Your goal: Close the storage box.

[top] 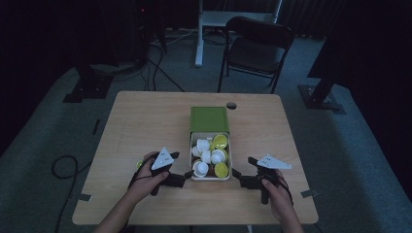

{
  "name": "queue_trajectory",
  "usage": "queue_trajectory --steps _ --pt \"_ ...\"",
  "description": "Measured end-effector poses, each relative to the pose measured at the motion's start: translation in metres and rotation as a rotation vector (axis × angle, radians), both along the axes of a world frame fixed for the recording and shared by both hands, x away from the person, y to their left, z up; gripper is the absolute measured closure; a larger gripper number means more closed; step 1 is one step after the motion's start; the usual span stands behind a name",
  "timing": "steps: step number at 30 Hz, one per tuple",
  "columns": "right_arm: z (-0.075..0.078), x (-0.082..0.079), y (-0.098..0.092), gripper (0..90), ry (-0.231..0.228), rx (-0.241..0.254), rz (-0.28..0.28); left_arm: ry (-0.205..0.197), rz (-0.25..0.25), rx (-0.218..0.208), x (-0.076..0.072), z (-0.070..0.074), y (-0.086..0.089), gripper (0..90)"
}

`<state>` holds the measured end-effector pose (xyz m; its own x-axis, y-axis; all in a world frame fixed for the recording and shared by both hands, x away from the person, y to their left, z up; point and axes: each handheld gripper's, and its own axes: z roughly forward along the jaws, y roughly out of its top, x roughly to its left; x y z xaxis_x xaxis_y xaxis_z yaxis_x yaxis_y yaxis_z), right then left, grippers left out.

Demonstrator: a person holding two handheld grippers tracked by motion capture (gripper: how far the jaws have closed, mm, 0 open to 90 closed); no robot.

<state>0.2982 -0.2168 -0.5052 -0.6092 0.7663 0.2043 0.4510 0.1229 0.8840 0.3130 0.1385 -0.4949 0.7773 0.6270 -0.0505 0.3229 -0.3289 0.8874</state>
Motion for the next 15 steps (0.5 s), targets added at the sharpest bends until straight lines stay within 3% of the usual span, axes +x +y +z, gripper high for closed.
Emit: queue_trajectory --steps 5,12,15 --pt "-0.001 0.002 0.004 11.1 -0.038 -0.037 0.013 -0.003 -0.006 -0.010 0.004 -0.001 -0.002 9.8" --pt "-0.005 0.009 0.008 11.1 -0.040 -0.092 0.046 -0.027 0.002 0.037 0.009 -0.005 -0.004 9.8" --pt "-0.006 0.011 0.008 11.1 -0.026 -0.089 0.055 -0.029 0.017 0.033 0.012 -0.004 -0.002 9.8"
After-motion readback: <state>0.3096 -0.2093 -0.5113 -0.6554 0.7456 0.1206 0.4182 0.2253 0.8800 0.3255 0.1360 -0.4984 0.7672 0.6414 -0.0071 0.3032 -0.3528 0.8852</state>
